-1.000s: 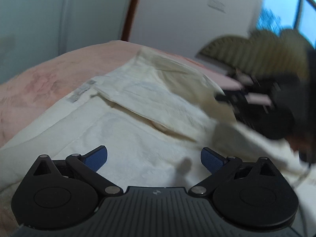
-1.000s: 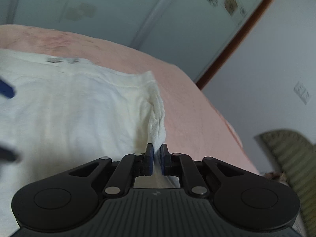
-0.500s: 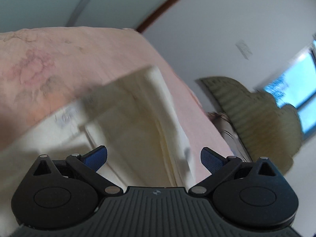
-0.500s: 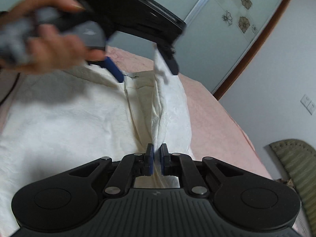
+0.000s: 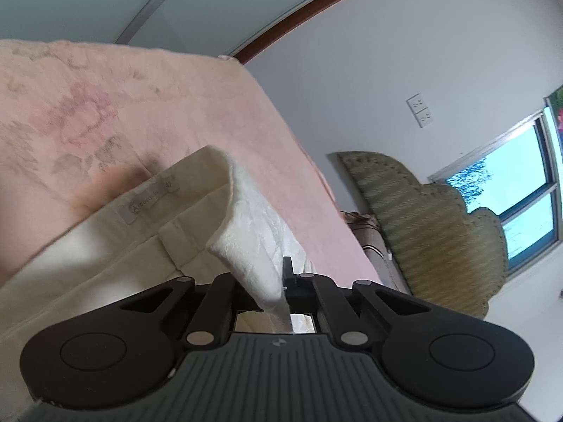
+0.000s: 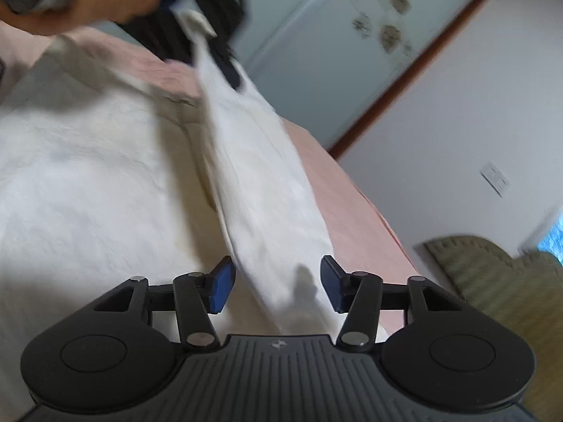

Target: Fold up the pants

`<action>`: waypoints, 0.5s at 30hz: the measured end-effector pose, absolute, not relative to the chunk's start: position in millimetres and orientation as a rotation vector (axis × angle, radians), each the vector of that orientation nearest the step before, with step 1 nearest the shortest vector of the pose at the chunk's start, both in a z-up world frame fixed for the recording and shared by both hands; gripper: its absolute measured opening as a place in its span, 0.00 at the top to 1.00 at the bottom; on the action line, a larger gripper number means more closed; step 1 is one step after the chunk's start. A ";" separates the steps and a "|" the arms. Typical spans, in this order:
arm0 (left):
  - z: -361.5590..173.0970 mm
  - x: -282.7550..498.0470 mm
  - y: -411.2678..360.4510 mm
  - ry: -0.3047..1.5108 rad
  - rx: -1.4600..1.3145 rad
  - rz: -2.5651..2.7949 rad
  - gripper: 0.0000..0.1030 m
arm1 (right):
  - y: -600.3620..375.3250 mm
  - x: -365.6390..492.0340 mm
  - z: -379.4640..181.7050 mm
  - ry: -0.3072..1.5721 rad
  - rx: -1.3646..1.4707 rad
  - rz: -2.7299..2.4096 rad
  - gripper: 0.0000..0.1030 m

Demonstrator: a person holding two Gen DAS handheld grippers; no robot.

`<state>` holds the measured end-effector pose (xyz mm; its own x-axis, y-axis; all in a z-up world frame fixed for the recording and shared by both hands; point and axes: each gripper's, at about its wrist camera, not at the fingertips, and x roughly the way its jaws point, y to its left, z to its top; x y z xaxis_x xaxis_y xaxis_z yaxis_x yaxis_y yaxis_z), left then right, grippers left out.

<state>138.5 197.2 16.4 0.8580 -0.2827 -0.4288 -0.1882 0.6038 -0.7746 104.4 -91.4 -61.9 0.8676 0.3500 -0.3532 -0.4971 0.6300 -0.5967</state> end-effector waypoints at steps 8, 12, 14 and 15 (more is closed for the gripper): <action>22.7 87.7 205.0 0.569 -0.827 -0.104 0.95 | -120.8 61.2 -44.2 0.249 -0.703 0.497 0.91; 17.9 62.9 215.2 0.603 -0.784 -0.081 0.95 | -114.1 19.7 -50.3 0.288 -0.759 0.605 0.93; 11.9 52.3 220.0 0.621 -0.766 -0.054 0.95 | -110.9 3.2 -53.2 0.314 -0.754 0.664 0.93; 8.7 49.1 219.9 0.629 -0.737 -0.041 0.95 | -110.3 -2.3 -55.1 0.328 -0.751 0.688 0.93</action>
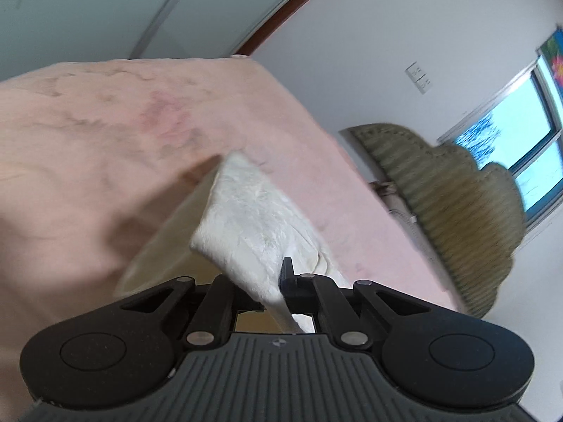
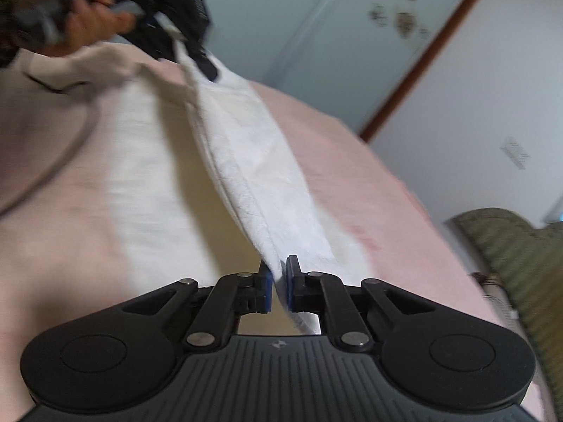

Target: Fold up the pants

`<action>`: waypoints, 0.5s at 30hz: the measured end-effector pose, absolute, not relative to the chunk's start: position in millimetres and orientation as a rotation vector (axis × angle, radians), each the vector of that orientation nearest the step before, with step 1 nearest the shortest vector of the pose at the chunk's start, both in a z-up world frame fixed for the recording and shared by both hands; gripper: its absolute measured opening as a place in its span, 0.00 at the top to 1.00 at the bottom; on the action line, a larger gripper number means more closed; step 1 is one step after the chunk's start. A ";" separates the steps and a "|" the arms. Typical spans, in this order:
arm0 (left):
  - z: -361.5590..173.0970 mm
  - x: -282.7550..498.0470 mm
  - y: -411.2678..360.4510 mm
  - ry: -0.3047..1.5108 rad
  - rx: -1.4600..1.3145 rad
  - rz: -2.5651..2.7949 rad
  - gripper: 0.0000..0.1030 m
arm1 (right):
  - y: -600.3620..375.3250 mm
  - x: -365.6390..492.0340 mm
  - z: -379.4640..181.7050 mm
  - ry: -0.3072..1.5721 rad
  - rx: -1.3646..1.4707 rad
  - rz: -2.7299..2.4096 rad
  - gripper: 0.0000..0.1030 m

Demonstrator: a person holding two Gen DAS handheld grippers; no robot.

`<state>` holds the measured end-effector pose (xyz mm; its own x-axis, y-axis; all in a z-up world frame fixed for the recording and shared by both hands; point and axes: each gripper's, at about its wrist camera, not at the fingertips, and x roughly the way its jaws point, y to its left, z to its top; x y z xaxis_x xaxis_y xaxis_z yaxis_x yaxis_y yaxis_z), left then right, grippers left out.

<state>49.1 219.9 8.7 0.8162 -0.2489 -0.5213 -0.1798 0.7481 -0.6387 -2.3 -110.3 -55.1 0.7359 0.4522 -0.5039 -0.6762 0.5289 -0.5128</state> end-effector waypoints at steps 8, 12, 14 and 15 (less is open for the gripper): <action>1.8 30.0 207.4 0.640 -0.570 0.040 0.92 | -101.7 -18.7 -66.1 0.385 -0.724 0.759 0.93; -5.6 38.4 203.9 0.682 -0.573 0.070 0.90 | -104.2 -13.3 -68.6 0.409 -0.680 0.774 0.93; -5.0 36.3 203.7 0.670 -0.552 0.078 0.90 | -103.6 -22.2 -69.3 0.406 -0.667 0.784 0.93; -4.6 39.4 203.1 0.667 -0.538 0.083 0.89 | -103.8 -24.1 -67.7 0.407 -0.651 0.790 0.93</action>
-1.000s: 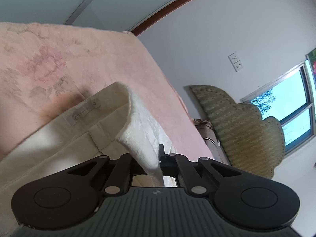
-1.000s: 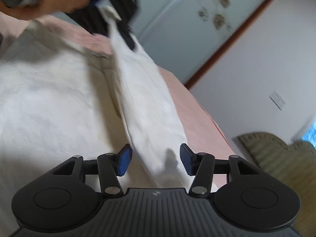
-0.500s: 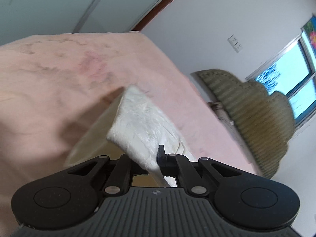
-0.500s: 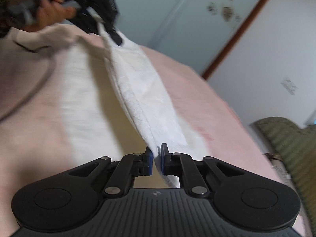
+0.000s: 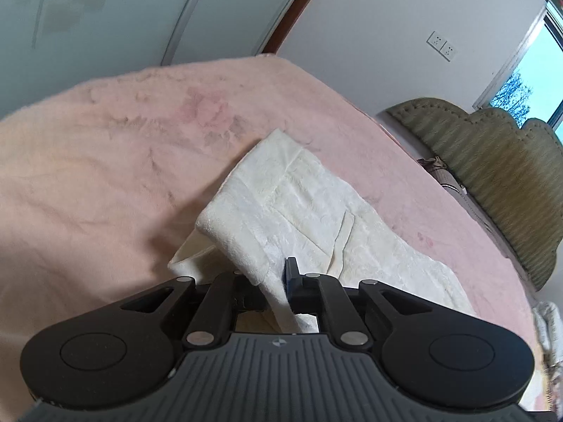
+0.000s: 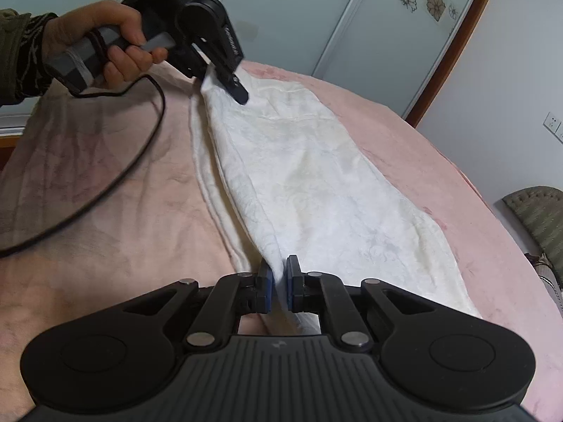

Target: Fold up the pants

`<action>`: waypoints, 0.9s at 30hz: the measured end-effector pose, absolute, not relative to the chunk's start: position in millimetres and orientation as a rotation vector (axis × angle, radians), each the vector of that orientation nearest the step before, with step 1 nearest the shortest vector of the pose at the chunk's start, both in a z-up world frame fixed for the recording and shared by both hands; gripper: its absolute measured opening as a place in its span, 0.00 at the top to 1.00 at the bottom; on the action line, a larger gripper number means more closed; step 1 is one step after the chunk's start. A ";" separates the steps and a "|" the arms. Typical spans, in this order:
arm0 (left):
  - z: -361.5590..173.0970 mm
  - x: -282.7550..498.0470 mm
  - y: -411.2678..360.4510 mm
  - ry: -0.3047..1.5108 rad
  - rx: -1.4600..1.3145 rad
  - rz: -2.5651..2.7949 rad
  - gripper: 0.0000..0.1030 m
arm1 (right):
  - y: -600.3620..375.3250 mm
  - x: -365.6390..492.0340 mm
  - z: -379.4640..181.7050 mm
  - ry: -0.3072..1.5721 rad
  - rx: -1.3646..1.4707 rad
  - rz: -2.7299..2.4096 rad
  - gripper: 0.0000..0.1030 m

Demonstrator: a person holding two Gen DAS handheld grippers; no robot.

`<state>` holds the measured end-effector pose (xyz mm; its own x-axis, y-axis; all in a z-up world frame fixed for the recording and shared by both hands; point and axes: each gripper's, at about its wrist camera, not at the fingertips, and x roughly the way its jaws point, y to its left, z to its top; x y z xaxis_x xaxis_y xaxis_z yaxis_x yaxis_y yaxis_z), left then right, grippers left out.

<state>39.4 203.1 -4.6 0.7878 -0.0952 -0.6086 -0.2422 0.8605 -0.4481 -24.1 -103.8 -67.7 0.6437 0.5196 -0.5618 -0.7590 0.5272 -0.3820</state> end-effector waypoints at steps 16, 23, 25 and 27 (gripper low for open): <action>46.1 9.4 186.6 0.507 -0.342 0.407 0.36 | -187.0 -38.5 -40.5 0.467 -0.240 0.817 0.56; 44.8 52.0 90.4 0.639 -0.226 0.015 0.29 | -255.8 -5.8 -69.5 0.639 0.082 0.484 0.29; 34.1 59.9 46.0 0.684 -0.160 -0.122 0.29 | -266.5 -16.1 -71.9 0.615 0.123 0.504 0.31; 23.3 62.9 2.0 0.716 -0.083 -0.247 0.29 | -289.3 -29.7 -64.5 0.551 0.210 0.494 0.31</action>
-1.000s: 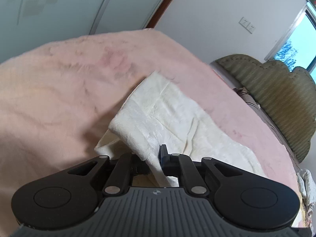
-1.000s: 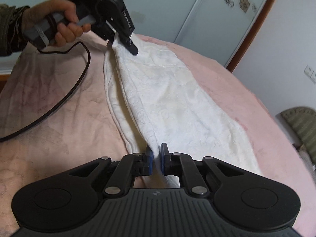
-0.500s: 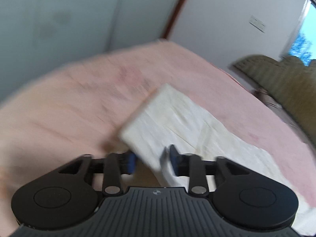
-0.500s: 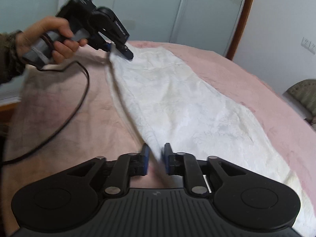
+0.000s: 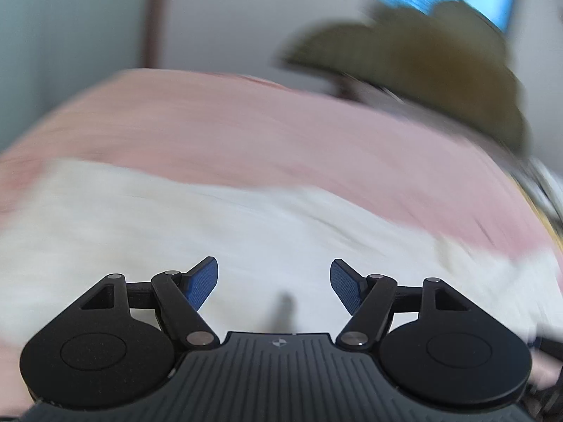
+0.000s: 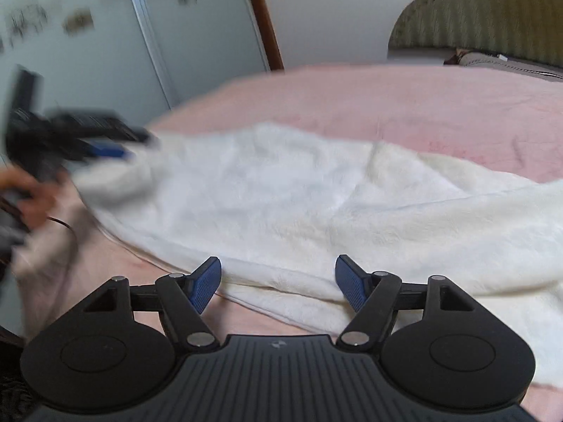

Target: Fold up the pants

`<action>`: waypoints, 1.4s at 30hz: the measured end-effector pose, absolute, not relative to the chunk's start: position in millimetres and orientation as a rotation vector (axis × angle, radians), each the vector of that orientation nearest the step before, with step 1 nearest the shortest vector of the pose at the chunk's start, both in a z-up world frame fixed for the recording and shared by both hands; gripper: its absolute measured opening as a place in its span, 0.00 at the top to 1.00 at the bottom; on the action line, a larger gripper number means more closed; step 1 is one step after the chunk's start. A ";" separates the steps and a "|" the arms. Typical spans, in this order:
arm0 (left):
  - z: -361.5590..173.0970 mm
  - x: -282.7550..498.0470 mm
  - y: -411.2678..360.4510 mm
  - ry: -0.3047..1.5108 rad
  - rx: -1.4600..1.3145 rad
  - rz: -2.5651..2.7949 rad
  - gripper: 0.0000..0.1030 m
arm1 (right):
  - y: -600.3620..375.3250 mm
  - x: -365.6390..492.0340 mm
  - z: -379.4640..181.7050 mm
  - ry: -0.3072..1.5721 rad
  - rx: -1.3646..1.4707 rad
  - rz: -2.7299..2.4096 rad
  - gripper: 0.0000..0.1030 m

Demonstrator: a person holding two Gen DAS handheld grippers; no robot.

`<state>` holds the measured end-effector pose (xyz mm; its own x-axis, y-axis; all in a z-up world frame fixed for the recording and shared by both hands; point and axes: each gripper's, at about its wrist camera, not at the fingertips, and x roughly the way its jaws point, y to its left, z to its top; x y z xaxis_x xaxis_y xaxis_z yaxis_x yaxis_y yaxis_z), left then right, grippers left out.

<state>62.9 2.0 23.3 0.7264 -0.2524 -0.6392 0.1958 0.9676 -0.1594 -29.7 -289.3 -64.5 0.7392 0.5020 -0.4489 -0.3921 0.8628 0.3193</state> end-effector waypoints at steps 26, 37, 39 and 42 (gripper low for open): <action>-36.8 40.3 -129.5 0.615 0.260 -0.468 0.10 | -520.1 104.5 -72.2 0.535 0.933 0.153 0.13; -38.5 44.5 -122.9 0.628 0.204 -0.455 0.02 | -547.4 46.4 -58.5 0.337 1.012 0.103 0.12; -38.4 44.1 -123.2 0.626 0.206 -0.453 0.02 | -551.4 45.4 -63.6 0.366 1.029 0.117 0.12; -38.7 44.2 -123.5 0.627 0.203 -0.453 0.02 | -550.4 46.8 -71.2 0.413 1.002 0.032 0.12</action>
<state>44.2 -123.5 -38.7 0.7164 -0.3460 -0.6058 0.4666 0.8832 0.0474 46.8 -550.4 -71.2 0.9222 0.2133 -0.3225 0.1616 0.5451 0.8227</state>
